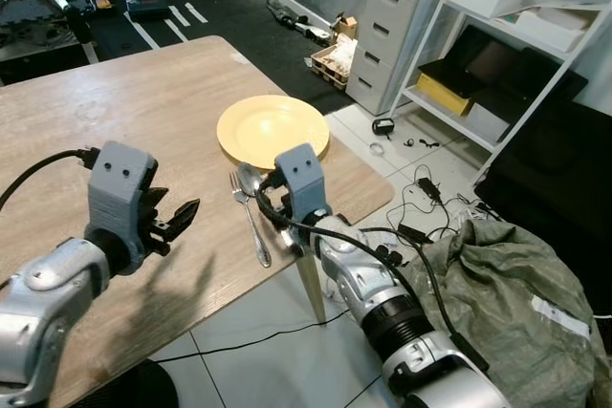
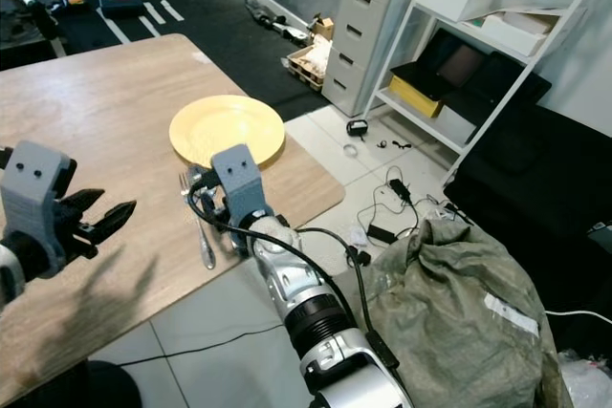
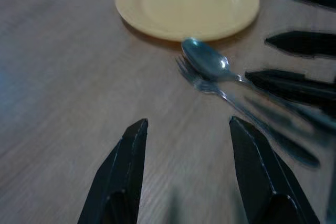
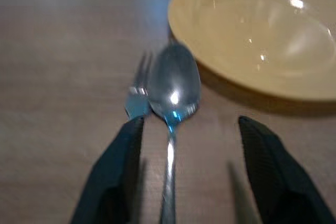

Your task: Setting the table

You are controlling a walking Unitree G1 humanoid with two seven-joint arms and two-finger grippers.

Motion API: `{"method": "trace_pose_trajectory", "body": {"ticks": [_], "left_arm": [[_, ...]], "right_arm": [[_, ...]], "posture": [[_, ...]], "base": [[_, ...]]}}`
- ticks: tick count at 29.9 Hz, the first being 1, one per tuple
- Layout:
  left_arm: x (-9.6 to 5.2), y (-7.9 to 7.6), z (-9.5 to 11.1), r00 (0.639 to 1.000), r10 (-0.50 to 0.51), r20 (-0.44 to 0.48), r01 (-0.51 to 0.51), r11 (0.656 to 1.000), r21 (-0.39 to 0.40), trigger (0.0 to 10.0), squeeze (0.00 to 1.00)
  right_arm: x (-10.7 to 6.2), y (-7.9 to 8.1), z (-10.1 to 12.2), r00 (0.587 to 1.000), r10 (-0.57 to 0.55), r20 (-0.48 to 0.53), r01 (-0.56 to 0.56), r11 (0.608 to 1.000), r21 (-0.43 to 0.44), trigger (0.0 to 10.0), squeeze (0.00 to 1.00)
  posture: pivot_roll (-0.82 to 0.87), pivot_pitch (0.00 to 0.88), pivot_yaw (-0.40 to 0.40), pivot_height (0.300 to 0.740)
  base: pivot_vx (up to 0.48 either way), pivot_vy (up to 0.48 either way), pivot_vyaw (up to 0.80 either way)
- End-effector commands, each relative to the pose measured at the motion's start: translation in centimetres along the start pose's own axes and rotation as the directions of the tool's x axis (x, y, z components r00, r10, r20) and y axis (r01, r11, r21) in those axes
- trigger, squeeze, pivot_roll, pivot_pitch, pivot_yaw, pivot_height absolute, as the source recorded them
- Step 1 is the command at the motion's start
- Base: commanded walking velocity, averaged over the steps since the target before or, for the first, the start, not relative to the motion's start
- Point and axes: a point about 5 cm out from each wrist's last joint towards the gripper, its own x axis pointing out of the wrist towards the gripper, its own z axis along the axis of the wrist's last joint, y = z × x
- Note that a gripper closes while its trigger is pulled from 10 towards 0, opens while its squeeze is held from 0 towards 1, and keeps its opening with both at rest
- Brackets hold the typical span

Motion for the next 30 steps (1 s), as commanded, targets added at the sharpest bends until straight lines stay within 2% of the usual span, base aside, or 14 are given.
{"method": "trace_pose_trajectory", "body": {"ticks": [1, 3, 10, 17, 24, 26, 30], "left_arm": [[-0.5, -0.3, -0.8, 0.995, -0.087, -0.041, 0.086, 0.996, -0.018, 10.0, 0.0], [-1.3, -0.7, -1.1, 0.976, -0.2, -0.085, 0.203, 0.979, 0.03, 10.0, 0.0], [-1.5, -1.7, -0.8, 0.937, -0.328, -0.118, 0.338, 0.938, 0.076, 10.0, 0.0], [-1.5, -1.9, -0.5, 0.921, -0.366, -0.133, 0.38, 0.919, 0.103, 10.0, 0.0], [-1.7, -2.0, -0.6, 0.921, -0.366, -0.135, 0.381, 0.919, 0.104, 10.0, 0.0], [-1.9, -2.0, -0.6, 0.921, -0.365, -0.135, 0.38, 0.919, 0.104, 10.0, 0.0], [-3.0, -1.3, 0.1, 0.936, -0.327, -0.127, 0.341, 0.934, 0.11, 10.0, 0.0]], "right_arm": [[0.1, 0.7, -0.5, 1.0, 0.0, -0.027, 0.001, 1.0, 0.007, 10.0, 0.0], [0.2, 0.5, -0.5, 0.999, -0.019, -0.031, 0.02, 1.0, 0.018, 10.0, 0.0], [0.2, 0.0, -1.2, 0.996, -0.056, -0.065, 0.058, 0.998, 0.034, 10.0, 0.0], [-0.1, 0.5, -3.3, 0.987, -0.031, -0.156, 0.037, 0.999, 0.03, 10.0, 0.0], [-0.3, 1.3, -4.5, 0.978, 0.003, -0.208, 0.003, 1.0, 0.03, 10.0, 0.0], [-0.2, 1.3, -4.2, 0.982, 0.01, -0.191, 0.01, 0.994, 0.105, 10.0, 0.0], [0.2, 0.5, -2.1, 0.995, -0.022, -0.1, 0.032, 0.995, 0.096, 10.0, 0.0]], "posture": [[0.19, 0.072, -0.009, 0.74], [0.19, 0.074, -0.006, 0.74], [0.19, 0.076, -0.005, 0.74], [0.19, 0.081, -0.005, 0.74], [0.19, 0.083, -0.007, 0.74], [0.2, 0.086, -0.009, 0.74], [0.19, 0.084, 0.001, 0.74]], "base": [[0.0, 0.0, 0.0], [0.0, 0.0, 0.0], [0.0, 0.0, 0.0], [0.0, 0.0, 0.0], [0.0, 0.0, 0.0], [0.0, 0.0, 0.0], [0.0, 0.0, 0.0]]}}
